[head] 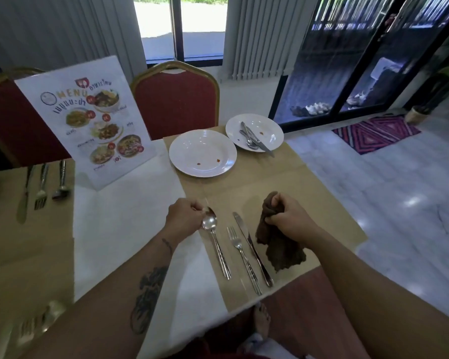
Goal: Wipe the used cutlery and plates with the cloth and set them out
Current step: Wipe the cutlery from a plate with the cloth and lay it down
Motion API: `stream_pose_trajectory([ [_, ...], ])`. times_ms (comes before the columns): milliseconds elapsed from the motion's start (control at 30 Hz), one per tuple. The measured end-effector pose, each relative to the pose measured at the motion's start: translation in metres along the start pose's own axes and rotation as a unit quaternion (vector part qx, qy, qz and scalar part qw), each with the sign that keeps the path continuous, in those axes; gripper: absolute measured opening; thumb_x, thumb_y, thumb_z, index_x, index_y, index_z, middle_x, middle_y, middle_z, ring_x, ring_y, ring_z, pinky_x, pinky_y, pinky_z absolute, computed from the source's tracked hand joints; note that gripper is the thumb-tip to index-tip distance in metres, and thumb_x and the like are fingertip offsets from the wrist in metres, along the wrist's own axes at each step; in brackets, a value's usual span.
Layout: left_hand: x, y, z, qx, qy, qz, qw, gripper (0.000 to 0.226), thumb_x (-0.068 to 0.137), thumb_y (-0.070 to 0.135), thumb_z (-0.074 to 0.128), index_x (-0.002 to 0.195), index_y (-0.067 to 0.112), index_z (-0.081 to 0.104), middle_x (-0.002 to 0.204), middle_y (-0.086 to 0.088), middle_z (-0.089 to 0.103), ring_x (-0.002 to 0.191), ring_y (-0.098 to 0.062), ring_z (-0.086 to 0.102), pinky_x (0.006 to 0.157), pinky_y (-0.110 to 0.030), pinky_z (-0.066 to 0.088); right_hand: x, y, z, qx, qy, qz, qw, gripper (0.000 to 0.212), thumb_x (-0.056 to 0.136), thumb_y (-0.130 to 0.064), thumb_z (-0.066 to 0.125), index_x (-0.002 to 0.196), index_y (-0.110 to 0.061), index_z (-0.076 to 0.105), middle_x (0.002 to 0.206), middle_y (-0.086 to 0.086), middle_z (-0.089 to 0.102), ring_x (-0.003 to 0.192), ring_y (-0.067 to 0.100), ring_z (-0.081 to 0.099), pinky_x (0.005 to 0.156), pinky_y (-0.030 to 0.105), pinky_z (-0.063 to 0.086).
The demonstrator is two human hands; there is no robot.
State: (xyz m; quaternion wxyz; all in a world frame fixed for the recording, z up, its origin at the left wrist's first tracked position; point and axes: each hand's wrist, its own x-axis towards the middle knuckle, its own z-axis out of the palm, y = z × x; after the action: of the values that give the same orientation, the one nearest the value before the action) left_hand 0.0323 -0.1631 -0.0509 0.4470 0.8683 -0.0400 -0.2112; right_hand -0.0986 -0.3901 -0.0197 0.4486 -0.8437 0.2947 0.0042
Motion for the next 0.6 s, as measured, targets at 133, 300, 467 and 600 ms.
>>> stream_pose_trajectory([
  [133,-0.012,-0.017,0.023,0.059,-0.014,0.025,0.998,0.009,0.082,0.018,0.066,0.075,0.024,0.069,0.081,-0.001,0.069,0.08,-0.022,0.067,0.075,-0.032,0.057,-0.005,0.007,0.005,0.012,-0.002,0.008,1.0,0.034,0.073,-0.002,0.073,0.076,-0.022,0.046,0.083,0.002,0.058,0.079,0.022,0.051,0.072,0.036,0.043],
  [300,-0.017,-0.027,0.034,0.079,-0.008,0.022,0.997,0.006,0.085,0.017,0.065,0.086,0.021,0.069,0.086,-0.001,0.066,0.078,-0.018,0.065,0.071,-0.03,0.055,-0.007,0.008,0.01,0.019,-0.001,0.0,1.0,0.035,0.073,-0.001,0.073,0.076,-0.023,0.045,0.08,-0.001,0.055,0.076,0.02,0.049,0.07,0.035,0.041],
  [467,-0.022,-0.034,0.037,0.095,-0.022,0.021,0.995,0.011,0.085,0.015,0.063,0.089,0.023,0.07,0.087,0.001,0.066,0.08,-0.016,0.063,0.068,-0.026,0.049,-0.007,0.006,0.012,0.032,0.023,-0.014,0.999,0.037,0.071,-0.003,0.073,0.075,-0.025,0.044,0.081,-0.002,0.054,0.076,0.019,0.048,0.072,0.037,0.043],
  [600,-0.024,-0.04,0.039,0.101,-0.024,0.026,0.994,0.01,0.086,0.016,0.064,0.089,0.024,0.069,0.087,0.001,0.066,0.08,-0.016,0.062,0.066,-0.025,0.046,-0.008,0.006,0.012,0.037,0.024,-0.01,0.999,0.037,0.072,-0.001,0.073,0.076,-0.024,0.044,0.081,-0.002,0.054,0.076,0.019,0.048,0.071,0.036,0.042],
])
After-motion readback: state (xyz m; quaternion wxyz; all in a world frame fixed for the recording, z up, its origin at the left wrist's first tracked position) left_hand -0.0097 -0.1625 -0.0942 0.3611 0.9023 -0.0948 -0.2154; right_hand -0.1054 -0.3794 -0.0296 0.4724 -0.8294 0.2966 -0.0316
